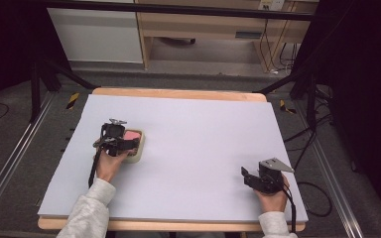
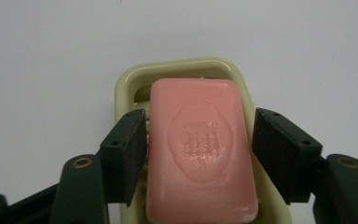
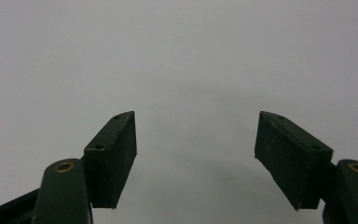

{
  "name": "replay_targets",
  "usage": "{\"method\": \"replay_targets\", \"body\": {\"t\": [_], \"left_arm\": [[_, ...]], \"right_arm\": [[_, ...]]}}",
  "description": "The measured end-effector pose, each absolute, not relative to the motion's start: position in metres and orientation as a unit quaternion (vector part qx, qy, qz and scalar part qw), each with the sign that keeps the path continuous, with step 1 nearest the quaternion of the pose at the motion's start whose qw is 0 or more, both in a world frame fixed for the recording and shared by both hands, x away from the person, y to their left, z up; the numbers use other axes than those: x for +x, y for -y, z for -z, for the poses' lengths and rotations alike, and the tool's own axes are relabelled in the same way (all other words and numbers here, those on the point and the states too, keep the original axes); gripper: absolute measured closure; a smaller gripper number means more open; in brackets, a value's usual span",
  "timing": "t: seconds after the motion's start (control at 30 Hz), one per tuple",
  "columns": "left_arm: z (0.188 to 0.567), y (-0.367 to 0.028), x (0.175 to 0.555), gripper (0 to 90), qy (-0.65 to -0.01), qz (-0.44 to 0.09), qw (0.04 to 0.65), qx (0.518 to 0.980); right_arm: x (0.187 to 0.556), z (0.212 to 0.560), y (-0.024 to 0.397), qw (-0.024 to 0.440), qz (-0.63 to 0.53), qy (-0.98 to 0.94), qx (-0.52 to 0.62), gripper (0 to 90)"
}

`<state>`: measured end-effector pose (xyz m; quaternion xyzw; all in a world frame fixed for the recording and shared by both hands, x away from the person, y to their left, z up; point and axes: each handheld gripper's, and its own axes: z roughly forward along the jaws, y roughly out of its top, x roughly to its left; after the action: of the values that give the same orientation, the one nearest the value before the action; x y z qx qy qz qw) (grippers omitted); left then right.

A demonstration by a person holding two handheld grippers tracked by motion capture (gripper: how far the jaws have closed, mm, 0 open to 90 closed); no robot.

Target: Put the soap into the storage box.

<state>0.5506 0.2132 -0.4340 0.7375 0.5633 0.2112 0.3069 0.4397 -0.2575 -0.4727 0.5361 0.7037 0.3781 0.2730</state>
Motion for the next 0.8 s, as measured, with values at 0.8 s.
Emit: {"method": "replay_targets", "body": {"t": [0.8], "left_arm": [[0.43,-0.251,0.49,29.0,-0.534,-0.239,0.35,0.731]], "right_arm": [[0.44,0.476,0.259,0.277,-0.377,-0.701,0.538,18.4]]}}
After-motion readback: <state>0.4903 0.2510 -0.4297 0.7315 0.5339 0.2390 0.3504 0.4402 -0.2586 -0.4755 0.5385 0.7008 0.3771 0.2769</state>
